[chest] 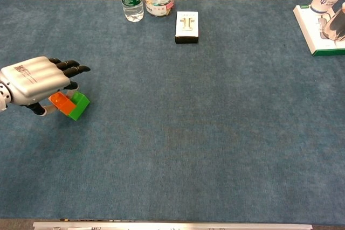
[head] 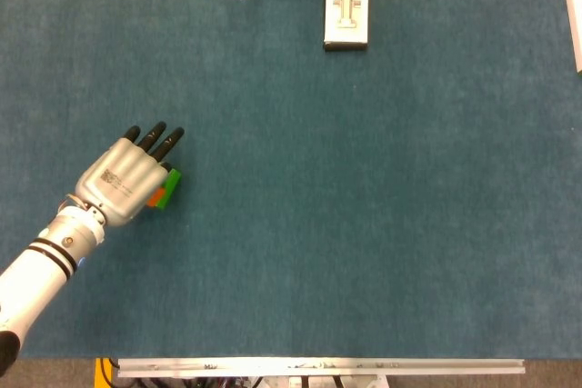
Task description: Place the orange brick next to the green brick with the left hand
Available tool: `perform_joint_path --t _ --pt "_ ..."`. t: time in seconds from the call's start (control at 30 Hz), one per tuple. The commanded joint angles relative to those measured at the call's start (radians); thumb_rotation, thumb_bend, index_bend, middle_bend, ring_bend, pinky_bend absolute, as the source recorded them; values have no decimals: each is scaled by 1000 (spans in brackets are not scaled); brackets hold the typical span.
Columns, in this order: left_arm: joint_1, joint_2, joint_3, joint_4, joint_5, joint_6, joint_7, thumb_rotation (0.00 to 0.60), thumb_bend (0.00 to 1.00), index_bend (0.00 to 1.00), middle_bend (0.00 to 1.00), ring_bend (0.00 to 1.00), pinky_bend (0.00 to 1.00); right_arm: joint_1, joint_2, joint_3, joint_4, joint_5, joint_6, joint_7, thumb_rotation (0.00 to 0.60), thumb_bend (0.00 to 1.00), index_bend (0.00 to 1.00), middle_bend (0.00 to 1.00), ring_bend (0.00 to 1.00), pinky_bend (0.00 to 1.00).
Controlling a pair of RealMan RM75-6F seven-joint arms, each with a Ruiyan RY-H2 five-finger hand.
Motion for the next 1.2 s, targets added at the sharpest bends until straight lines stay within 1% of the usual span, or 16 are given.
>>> perform_joint_path --t 0.03,0.17,0.27,0.37,0.57,0.63,0.73,1.0,1.2 --pt "0 -3 0 1 -1 2 5 600 352 620 0 0 189 0 0 0 0 0 1 1 600 435 632 548 418 462" --pt "0 -4 1 1 -2 3 10 600 353 613 0 0 189 -1 1 0 0 -1 1 3 600 435 632 548 418 462" --pt "-1 -2 1 -1 -4 3 14 600 353 576 0 0 189 -1 1 0 -1 0 1 3 600 435 632 547 418 462" --pt "-2 1 3 -4 -4 5 20 600 353 489 0 0 189 -1 1 0 -1 0 1 1 600 435 632 548 418 462" --pt "-2 6 4 -11 -10 11 32 600 353 254 0 0 189 -1 1 -1 -1 -1 0 0 600 435 632 548 418 462" --pt "-2 8 4 -14 -13 12 35 600 353 192 0 0 189 -1 1 -1 -1 -2 1 0 600 435 632 548 418 462" --pt "-2 8 3 -18 -16 15 36 600 352 141 0 0 189 -1 1 -1 -1 -2 1 0 600 435 632 547 418 462" --pt "-3 15 0 -29 -20 24 43 600 352 71 0 0 189 -2 1 -1 -1 -3 2 0 600 435 632 548 418 462" --pt "-3 21 0 -38 -25 31 54 600 352 68 0 0 192 -1 1 -2 -1 -4 1 -1 600 435 632 548 418 462"
